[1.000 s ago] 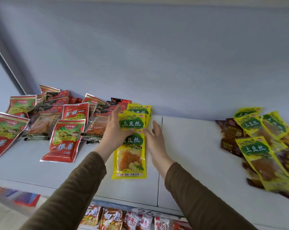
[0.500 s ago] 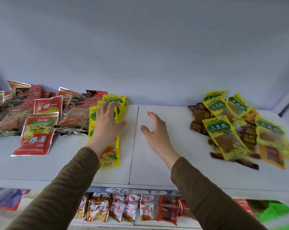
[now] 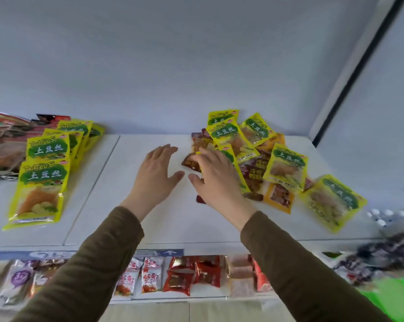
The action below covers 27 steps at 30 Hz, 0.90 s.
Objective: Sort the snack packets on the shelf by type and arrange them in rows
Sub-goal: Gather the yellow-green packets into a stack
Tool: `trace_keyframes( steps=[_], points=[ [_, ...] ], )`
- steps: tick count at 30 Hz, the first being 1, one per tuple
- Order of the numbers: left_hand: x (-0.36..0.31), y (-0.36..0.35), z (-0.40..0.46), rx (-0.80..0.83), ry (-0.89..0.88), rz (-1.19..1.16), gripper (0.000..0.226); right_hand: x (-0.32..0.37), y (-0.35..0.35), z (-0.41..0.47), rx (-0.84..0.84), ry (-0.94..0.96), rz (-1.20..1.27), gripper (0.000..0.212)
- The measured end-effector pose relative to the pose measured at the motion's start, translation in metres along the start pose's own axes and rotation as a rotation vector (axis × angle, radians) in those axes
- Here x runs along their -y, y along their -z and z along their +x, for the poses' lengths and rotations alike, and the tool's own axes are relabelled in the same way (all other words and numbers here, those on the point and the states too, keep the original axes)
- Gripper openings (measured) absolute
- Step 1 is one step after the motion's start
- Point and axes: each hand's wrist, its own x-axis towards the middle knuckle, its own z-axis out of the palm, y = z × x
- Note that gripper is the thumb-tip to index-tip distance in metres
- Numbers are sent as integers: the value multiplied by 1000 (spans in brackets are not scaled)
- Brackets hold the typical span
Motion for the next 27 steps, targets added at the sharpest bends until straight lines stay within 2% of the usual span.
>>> trace_keyframes(
  steps=[5, 11, 21, 24, 27],
  points=[
    [-40, -25, 0, 34, -15, 19, 63, -37, 15, -11, 2, 11, -49, 43],
    [-54, -43, 5, 79, 10, 16, 65, -59, 17, -11, 28, -14, -100, 49],
    [-54, -68, 10, 147, 185, -22, 77, -84, 4, -11, 105, -95, -121, 59],
    [-58, -73, 14, 94, 166, -72, 72, -90, 1, -8, 79, -118, -95, 59],
    [-68, -79, 16, -67, 170, -254, 65, -94, 1, -3, 84, -126, 75, 58]
  ],
)
